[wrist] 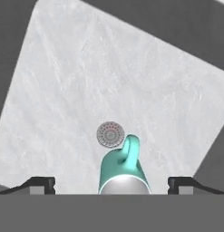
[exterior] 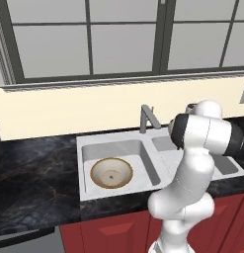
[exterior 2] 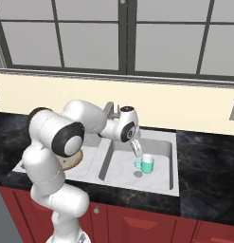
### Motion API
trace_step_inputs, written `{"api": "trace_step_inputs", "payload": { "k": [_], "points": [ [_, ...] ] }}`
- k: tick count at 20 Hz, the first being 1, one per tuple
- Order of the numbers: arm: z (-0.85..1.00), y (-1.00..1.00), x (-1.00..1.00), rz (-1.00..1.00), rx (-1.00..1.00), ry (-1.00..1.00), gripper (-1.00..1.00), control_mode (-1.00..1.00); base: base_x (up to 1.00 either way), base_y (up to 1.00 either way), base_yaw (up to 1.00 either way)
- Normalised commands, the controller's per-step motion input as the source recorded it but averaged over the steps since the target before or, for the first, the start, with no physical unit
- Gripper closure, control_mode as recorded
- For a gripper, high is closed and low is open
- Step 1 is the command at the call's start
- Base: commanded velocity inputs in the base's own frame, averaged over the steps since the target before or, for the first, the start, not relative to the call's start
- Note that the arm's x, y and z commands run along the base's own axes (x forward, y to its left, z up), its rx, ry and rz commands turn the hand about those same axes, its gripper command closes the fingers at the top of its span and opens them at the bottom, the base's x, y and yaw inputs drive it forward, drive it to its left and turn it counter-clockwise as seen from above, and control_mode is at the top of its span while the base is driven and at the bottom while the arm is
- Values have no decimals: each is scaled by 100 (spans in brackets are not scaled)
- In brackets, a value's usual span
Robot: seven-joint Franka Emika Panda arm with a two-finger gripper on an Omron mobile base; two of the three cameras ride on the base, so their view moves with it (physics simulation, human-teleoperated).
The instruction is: Place the bowl in the left basin and the mug in the right basin of the sink.
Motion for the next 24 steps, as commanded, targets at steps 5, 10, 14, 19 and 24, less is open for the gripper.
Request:
{"api": "trace_step_inputs", "payload": {
  "k": [5, 10, 14, 19, 24],
  "points": [
    [90, 0, -37, -3, 1, 0, -100, -100, 0, 0, 0],
    [95, 7, -51, -1, 1, 5, -100, -100, 0, 0, 0],
    [80, 17, -71, 0, 1, 3, -100, -100, 0, 0, 0],
    [45, 20, -81, 0, 5, 0, -100, -100, 0, 0, 0],
    [31, 16, -85, 6, 13, 0, -100, -100, 0, 0, 0]
  ]
}}
